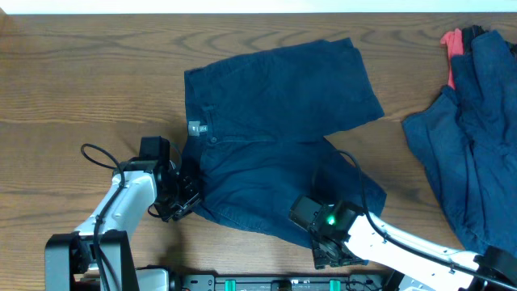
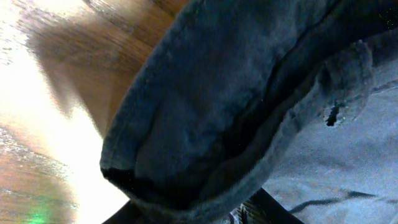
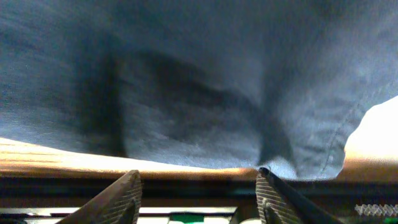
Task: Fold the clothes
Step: 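Grasp the lower right leg hem with the right gripper, left holding waist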
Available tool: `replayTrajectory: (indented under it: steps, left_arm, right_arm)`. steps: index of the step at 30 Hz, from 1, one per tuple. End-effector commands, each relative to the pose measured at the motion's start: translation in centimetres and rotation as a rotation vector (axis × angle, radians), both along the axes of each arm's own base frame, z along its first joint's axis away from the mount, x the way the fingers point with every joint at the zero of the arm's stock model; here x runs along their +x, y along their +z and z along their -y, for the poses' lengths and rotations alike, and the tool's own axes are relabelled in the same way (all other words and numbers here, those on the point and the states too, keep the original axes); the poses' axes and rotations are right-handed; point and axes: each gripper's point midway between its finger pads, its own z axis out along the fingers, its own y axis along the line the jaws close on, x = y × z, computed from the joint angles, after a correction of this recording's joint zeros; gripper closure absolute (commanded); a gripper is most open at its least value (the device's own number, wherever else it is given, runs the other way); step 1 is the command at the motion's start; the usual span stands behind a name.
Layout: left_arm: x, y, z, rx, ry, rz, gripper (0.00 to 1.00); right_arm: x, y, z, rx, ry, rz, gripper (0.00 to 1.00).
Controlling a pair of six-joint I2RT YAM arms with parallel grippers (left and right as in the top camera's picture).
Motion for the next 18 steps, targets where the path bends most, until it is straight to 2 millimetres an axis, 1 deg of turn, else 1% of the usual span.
replayTrajectory:
  steps: [1, 3, 4, 7, 10, 13, 16, 18]
  left_arm:
    - [-1.1, -0.8, -0.2, 0.012, 0.003, -0.042, 0.62]
    - [-1.1, -0.8, -0.2, 0.011, 0.003, -0.042, 0.62]
    - [-1.1, -0.8, -0.2, 0.011, 0.003, -0.043, 0.62]
    - [-1.2, -0.8, -0.2, 0.011, 0.003, -0.046, 0.62]
    - [-1.2, -0.8, -0.2, 0.011, 0.003, -0.045, 0.62]
    - [-1.2, -0.8, -0.2, 0.011, 0.003, -0.046, 0.62]
    - [-1.2, -0.8, -0.2, 0.011, -0.004, -0.045, 0.62]
    - [-1.2, -0.8, -0.2, 0.011, -0.004, -0.045, 0.62]
  right_arm:
    - [-1.0, -0.3, -0.1, -0.033, -0.155, -0.043, 0.31]
    - [-1.2, -0.2, -0.4, -0.036, -0.24, -0.051, 0.09]
    - [-1.3, -0.2, -0.7, -0.028, -0.275, -0.061, 0.01]
    - [-1.3, 0.0, -1.2, -0.007, -0.382, -0.097, 0.01]
    - [-1.1, 0.3, -1.6, -0.016, -0.615, -0.152, 0.01]
    - [-0.8, 0.8, -2.3, -0.032, -0.908, -0.237, 0.01]
    - [0.3, 0.8, -3.1, -0.017, -1.082, -0.257, 0.11]
    - [1.4, 0.6, -3.6, 0.009, -1.144, -0.231, 0.13]
